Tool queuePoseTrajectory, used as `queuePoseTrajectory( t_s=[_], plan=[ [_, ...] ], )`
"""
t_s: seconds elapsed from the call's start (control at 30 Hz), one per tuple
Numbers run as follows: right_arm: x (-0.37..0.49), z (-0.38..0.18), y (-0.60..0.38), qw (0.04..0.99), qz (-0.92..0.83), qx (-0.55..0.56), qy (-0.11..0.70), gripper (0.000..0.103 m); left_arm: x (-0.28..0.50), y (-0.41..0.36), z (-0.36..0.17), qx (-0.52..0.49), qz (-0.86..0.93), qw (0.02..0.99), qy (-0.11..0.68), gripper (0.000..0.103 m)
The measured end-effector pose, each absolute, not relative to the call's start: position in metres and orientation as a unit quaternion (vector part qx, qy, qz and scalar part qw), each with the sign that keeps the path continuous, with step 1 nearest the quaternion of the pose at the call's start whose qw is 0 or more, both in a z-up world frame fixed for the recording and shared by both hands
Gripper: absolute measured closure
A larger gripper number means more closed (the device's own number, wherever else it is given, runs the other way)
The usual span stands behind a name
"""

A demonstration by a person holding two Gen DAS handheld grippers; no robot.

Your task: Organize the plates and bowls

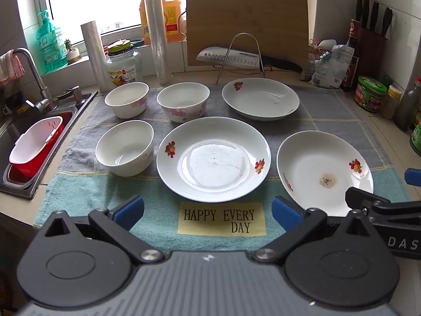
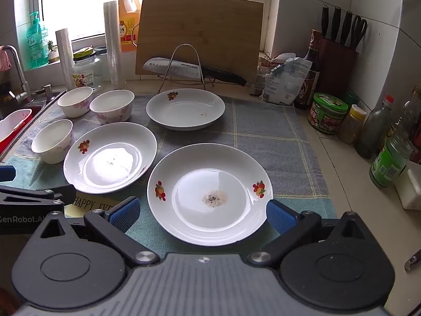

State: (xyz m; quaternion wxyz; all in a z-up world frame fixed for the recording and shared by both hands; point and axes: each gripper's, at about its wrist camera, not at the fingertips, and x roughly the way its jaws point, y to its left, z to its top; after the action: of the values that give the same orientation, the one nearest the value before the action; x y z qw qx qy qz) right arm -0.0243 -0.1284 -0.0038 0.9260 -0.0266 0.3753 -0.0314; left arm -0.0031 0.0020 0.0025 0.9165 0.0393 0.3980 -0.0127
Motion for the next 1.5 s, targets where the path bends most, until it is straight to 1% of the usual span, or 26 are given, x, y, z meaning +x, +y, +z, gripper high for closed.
queuePoseTrajectory(
  t_s=[1.5],
  plan=[
    [-0.0242,-0.0002,-0.1252,0.927,-0.031,-0.033,0.372,0.000,-0.0042,0.0048,0.0057,0.037,-0.011,0.917,0.397,0.001]
  ],
)
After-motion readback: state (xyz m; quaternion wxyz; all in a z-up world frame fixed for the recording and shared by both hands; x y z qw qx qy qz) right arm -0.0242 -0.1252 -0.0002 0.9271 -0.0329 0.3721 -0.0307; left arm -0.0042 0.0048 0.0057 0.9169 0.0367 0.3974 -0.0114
